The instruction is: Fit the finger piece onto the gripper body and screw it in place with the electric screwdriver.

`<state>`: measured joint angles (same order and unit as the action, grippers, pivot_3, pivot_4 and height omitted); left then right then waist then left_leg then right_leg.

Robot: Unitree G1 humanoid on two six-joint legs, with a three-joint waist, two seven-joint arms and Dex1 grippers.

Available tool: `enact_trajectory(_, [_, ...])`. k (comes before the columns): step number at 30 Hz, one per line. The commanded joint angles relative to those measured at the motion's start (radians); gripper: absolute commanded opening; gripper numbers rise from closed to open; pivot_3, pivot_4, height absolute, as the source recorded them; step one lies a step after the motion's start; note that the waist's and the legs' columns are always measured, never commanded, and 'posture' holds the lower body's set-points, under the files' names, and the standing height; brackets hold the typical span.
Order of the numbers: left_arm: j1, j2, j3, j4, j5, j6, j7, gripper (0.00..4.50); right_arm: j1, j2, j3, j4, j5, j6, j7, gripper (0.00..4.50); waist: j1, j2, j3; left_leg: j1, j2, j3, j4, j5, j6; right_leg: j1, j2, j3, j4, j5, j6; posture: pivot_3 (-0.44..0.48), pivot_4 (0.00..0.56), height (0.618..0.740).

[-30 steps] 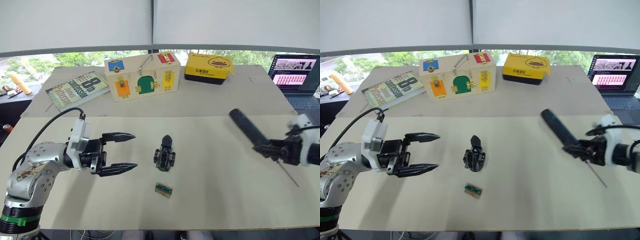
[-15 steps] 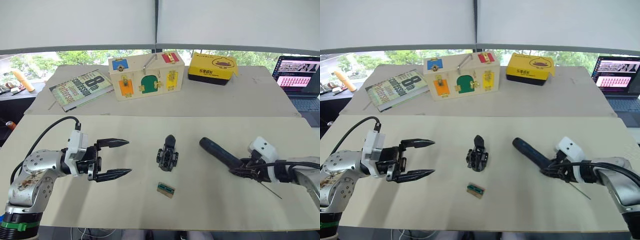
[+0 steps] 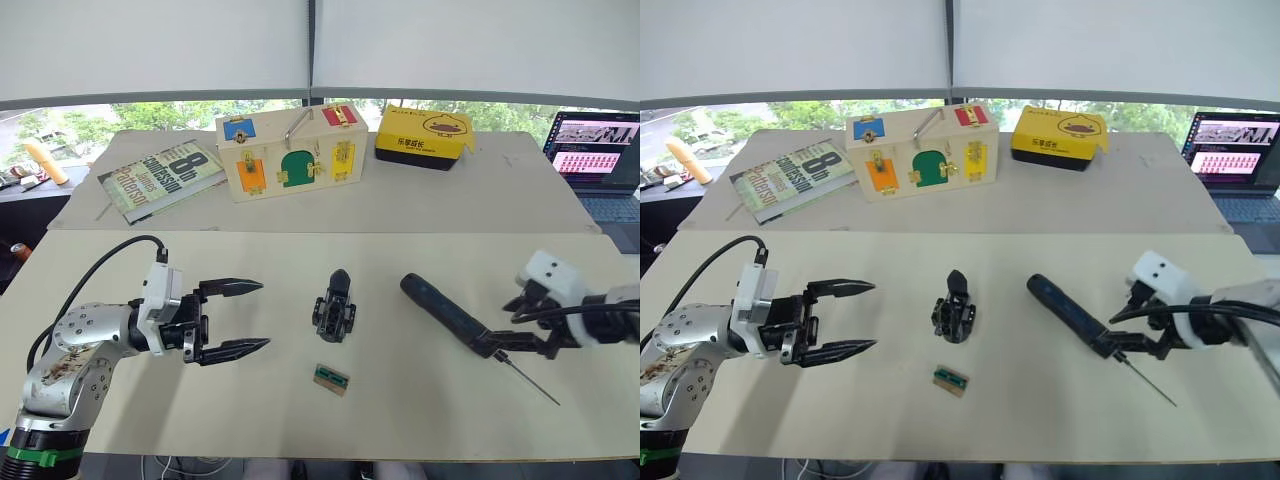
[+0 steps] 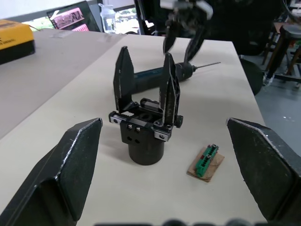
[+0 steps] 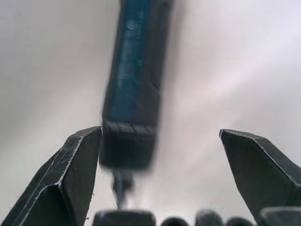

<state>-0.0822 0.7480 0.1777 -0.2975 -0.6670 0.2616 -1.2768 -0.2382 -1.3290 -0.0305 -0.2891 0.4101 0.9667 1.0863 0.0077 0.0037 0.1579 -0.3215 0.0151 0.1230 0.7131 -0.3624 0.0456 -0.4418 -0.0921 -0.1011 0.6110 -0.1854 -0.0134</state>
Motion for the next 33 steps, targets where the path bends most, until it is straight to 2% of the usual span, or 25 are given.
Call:
enact_trajectory(1, [-0.013, -0.002, -0.009, -0.017, 0.001, -0.022, -0.012, 4.50, -0.110, -0.090, 0.120, -0.064, -0.002, 0.125, 0.072, 4.48, -0.003, 0.000, 0.000, 0.000, 0.000, 0.000, 0.000, 0.000, 0.000, 0.000, 0.000, 0.000, 0.000, 0.000, 0.000, 0.000, 0.150, 0.740])
enact_trajectory(5, [-0.007, 0.000, -0.041, -0.023, 0.022, -0.046, -0.040, 4.50, -0.327, -0.099, 0.330, -0.096, -0.032, 0.294, 0.123, 4.48, -0.008, 0.000, 0.000, -0.002, 0.000, -0.001, 0.000, 0.000, 0.000, -0.002, -0.002, 0.000, 0.000, 0.000, 0.000, 0.000, 0.150, 0.740])
enact_trajectory(7, [-0.006, 0.001, -0.059, -0.028, 0.026, -0.052, -0.053, 4.50, -0.440, -0.039, 0.439, -0.081, -0.071, 0.338, 0.112, 4.48, -0.015, -0.001, 0.000, -0.003, 0.000, -0.002, 0.000, 0.000, 0.000, -0.004, -0.004, 0.001, 0.000, 0.000, 0.000, 0.000, 0.150, 0.740])
enact_trajectory(10, [-0.010, -0.001, -0.076, -0.032, 0.029, -0.056, -0.052, 4.50, -0.532, 0.033, 0.552, -0.030, -0.118, 0.371, 0.093, 4.48, -0.020, -0.001, 0.000, -0.007, 0.000, -0.002, 0.001, 0.000, 0.000, -0.007, -0.003, 0.000, 0.001, 0.000, -0.001, 0.000, 0.150, 0.740])
enact_trajectory(15, [-0.026, -0.009, -0.091, -0.035, 0.032, -0.053, -0.042, 4.50, -0.624, 0.115, 0.725, 0.100, -0.222, 0.331, 0.098, 4.48, -0.017, -0.001, 0.000, -0.017, -0.001, -0.002, 0.006, 0.000, 0.000, -0.016, -0.002, -0.011, 0.003, 0.002, -0.002, 0.000, 0.150, 0.740])
enact_trajectory(19, [-0.024, -0.013, -0.092, -0.044, 0.029, -0.049, -0.030, 4.50, -0.659, 0.160, 0.789, 0.138, -0.245, 0.350, 0.103, 4.48, -0.021, -0.001, 0.000, -0.018, -0.001, -0.002, 0.007, 0.000, 0.000, -0.015, -0.002, -0.013, 0.003, 0.002, -0.002, 0.000, 0.150, 0.740])
enact_trajectory(23, [-0.012, -0.017, -0.089, -0.055, 0.029, -0.051, -0.012, 4.50, -0.637, 0.184, 0.814, 0.158, -0.253, 0.375, 0.079, 4.48, -0.021, -0.001, 0.000, -0.018, -0.001, -0.004, 0.008, 0.000, 0.000, -0.015, -0.002, -0.015, 0.003, 0.002, -0.002, 0.000, 0.150, 0.740])
enact_trajectory(26, [-0.006, -0.022, -0.083, -0.060, 0.034, -0.055, 0.008, 4.50, -0.615, 0.191, 0.819, 0.160, -0.255, 0.372, 0.071, 3.64, -0.020, -0.003, -0.001, -0.017, 0.000, -0.005, 0.009, 0.000, 0.000, -0.013, -0.002, -0.015, 0.003, 0.002, -0.002, 0.000, 0.150, 0.740])
enact_trajectory(31, [0.011, -0.018, -0.084, -0.069, 0.031, -0.052, 0.017, 4.50, -0.588, 0.199, 0.793, 0.177, -0.261, 0.355, 0.060, 1.97, -0.018, -0.005, -0.002, -0.018, 0.000, -0.008, 0.012, 0.000, 0.000, -0.011, -0.003, -0.018, 0.003, 0.002, -0.002, 0.000, 0.150, 0.740])
enact_trajectory(33, [0.012, -0.014, -0.083, -0.070, 0.028, -0.049, 0.016, 4.50, -0.582, 0.200, 0.764, 0.168, -0.245, 0.354, 0.071, 1.90, -0.018, -0.006, -0.003, -0.017, 0.000, -0.009, 0.013, 0.000, 0.000, -0.009, -0.002, -0.020, 0.003, 0.002, -0.002, 0.000, 0.150, 0.740])
